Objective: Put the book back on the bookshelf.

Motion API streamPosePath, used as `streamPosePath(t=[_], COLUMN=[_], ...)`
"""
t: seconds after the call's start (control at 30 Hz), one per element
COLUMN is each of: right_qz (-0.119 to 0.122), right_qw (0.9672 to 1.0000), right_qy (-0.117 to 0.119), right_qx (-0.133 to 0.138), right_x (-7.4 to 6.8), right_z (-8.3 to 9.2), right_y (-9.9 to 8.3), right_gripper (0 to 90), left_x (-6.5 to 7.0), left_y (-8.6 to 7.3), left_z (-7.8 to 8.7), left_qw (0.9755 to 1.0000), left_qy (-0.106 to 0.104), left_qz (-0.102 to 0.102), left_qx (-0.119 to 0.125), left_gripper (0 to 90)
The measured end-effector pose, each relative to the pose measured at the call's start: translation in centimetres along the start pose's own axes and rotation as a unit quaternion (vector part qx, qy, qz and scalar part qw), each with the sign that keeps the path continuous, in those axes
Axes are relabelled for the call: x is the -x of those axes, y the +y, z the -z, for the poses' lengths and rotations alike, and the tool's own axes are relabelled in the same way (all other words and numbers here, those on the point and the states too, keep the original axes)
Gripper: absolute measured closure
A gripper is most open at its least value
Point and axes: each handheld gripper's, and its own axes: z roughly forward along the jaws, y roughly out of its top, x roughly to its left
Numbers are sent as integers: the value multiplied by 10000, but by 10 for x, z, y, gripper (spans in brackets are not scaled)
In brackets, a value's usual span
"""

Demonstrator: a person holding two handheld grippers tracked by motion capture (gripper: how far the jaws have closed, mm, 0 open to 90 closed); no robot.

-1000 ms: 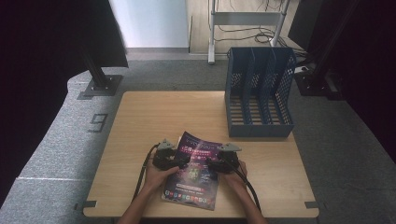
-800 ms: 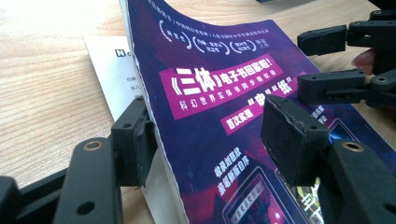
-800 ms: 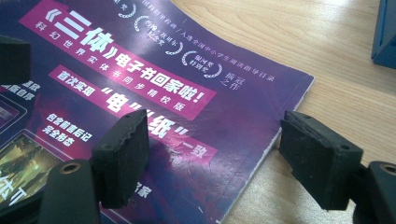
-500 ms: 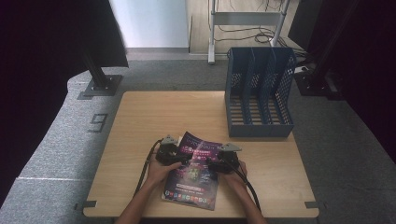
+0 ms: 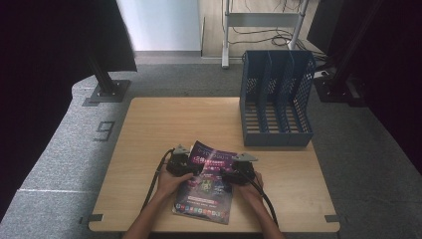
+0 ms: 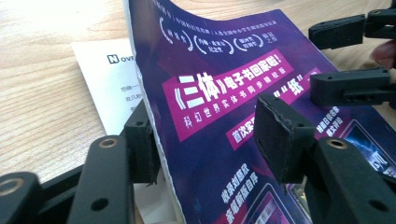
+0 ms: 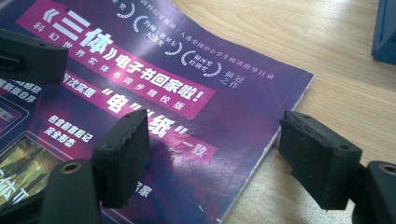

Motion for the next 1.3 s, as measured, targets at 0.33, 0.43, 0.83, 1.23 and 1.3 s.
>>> streamPosePath(t=[0.33, 0.43, 0.83, 1.23, 1.3], right_qz=[-9, -13, -52, -50, -52], right_qw=[10000, 10000, 10000, 10000, 10000], right_qy=[-11, -11, -9, -18, -18], right_qx=[5, 4, -4, 3, 2], right_x=[0, 0, 0, -1, -1], right_z=[0, 0, 0, 0, 1], right_y=[0, 0, 0, -1, -1], right_gripper=[246, 246, 247, 249, 249], left_x=[4, 5, 11, 14, 13], left_y=[0, -1, -3, -4, -4], left_z=[3, 3, 1, 6, 8], left_qw=[9999, 9997, 9976, 9967, 9964], left_qy=[35, 174, 409, 209, 143], left_qz=[-89, -162, -469, -518, -506], left_qx=[97, 113, 302, 596, 658], left_gripper=[532, 576, 754, 870, 871])
